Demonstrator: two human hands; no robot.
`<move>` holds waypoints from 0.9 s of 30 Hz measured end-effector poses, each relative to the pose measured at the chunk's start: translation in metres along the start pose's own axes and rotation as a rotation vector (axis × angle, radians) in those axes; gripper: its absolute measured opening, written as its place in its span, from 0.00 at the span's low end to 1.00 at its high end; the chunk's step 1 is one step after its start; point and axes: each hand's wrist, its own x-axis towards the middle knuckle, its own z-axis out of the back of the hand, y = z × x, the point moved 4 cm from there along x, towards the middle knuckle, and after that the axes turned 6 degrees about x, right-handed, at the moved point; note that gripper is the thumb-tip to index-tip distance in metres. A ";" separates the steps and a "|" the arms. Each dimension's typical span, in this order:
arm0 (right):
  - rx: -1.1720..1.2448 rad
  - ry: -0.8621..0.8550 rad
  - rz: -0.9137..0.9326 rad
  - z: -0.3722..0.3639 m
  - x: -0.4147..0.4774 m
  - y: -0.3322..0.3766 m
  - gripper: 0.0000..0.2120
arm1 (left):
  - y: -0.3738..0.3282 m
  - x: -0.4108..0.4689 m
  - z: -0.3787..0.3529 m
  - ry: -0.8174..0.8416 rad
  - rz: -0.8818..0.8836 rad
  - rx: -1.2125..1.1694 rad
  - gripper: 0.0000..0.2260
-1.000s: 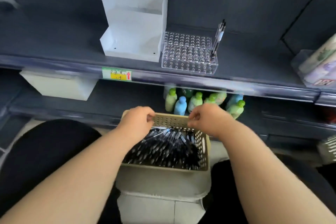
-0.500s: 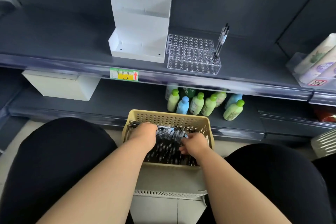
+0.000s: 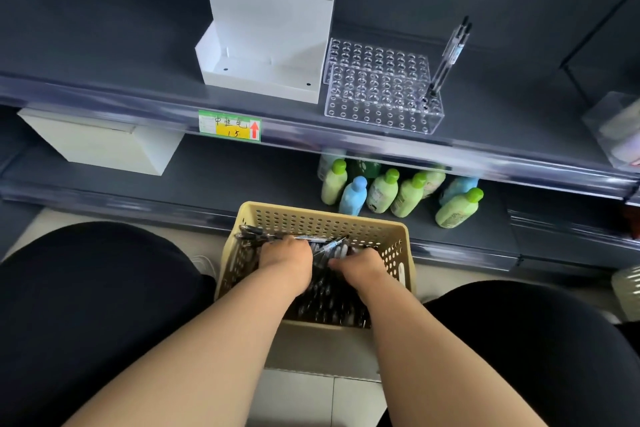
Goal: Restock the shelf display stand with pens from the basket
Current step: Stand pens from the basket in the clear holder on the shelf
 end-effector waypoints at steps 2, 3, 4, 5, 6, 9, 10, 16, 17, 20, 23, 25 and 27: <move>0.049 0.029 -0.007 -0.001 -0.002 0.000 0.17 | 0.003 -0.006 0.001 -0.013 0.030 -0.060 0.19; 0.072 0.046 -0.003 -0.002 -0.004 0.000 0.16 | 0.005 -0.010 0.003 -0.032 0.038 -0.098 0.18; 0.084 0.072 0.018 -0.002 -0.006 0.001 0.13 | 0.007 -0.015 0.005 -0.055 0.042 -0.144 0.16; 0.089 0.092 0.044 -0.003 -0.010 0.003 0.09 | 0.010 -0.019 0.007 -0.085 0.049 -0.208 0.13; 0.112 0.087 0.084 -0.002 -0.014 0.007 0.05 | 0.015 -0.023 0.010 -0.122 0.059 -0.290 0.10; 0.273 -0.028 0.203 0.010 -0.028 0.019 0.02 | 0.025 -0.040 0.024 -0.259 0.051 -0.502 0.05; 0.305 -0.068 0.258 0.017 -0.037 0.027 0.03 | 0.026 -0.046 0.029 -0.295 0.031 -0.553 0.05; 0.456 -0.208 0.633 0.093 -0.097 0.092 0.08 | 0.031 -0.076 0.084 -0.442 -0.081 -0.811 0.10; 0.493 -0.212 0.684 0.109 -0.104 0.101 0.07 | 0.033 -0.078 0.097 -0.466 -0.093 -0.876 0.11; 0.596 -0.282 0.821 0.157 -0.117 0.126 0.02 | 0.034 -0.081 0.140 -0.542 -0.156 -1.035 0.08; 0.671 -0.423 0.925 0.202 -0.119 0.150 0.05 | 0.031 -0.078 0.181 -0.643 -0.218 -1.023 0.03; 0.672 -0.507 0.984 0.227 -0.116 0.164 0.07 | 0.027 -0.071 0.205 -0.710 -0.255 -1.024 0.04; 0.545 -0.602 1.012 0.245 -0.105 0.181 0.08 | 0.019 -0.057 0.229 -0.770 -0.289 -1.050 0.05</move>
